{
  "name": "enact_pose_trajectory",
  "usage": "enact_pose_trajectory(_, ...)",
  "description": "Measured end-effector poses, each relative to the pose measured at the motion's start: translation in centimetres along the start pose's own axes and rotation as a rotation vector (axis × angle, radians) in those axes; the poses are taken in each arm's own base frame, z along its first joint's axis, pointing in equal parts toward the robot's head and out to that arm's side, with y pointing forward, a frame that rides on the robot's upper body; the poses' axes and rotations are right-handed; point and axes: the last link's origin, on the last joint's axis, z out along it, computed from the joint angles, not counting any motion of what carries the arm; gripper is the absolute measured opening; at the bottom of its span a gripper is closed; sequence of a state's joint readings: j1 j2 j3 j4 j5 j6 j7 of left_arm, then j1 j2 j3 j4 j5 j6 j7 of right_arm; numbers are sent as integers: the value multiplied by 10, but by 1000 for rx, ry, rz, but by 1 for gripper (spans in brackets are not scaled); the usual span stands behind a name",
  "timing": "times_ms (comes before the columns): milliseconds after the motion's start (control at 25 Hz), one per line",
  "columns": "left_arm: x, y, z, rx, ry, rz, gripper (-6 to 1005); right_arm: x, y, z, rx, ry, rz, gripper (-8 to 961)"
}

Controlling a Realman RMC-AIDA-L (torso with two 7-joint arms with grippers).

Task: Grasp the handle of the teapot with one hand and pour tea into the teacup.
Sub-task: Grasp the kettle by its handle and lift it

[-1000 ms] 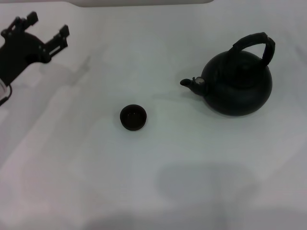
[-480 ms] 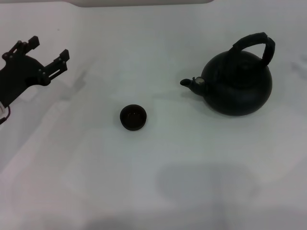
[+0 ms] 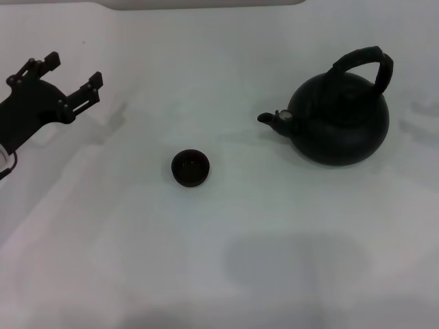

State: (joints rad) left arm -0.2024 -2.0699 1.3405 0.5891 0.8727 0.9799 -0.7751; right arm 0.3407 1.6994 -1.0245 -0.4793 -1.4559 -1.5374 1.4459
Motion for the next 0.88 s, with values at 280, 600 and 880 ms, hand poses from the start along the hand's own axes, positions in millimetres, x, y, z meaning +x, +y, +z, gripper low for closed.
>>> enact_pose_trajectory(280,2,2,1,-12,10,1,862,14,11,21,8,-38,-20,623)
enact_pose_trajectory(600,2,4,-1,-18,18,5,861,31,14,48,52,-13,-30,665)
enact_pose_trajectory(880,2,5,-1,-25,24,3,861,34,13,59,99,-19,-69,679)
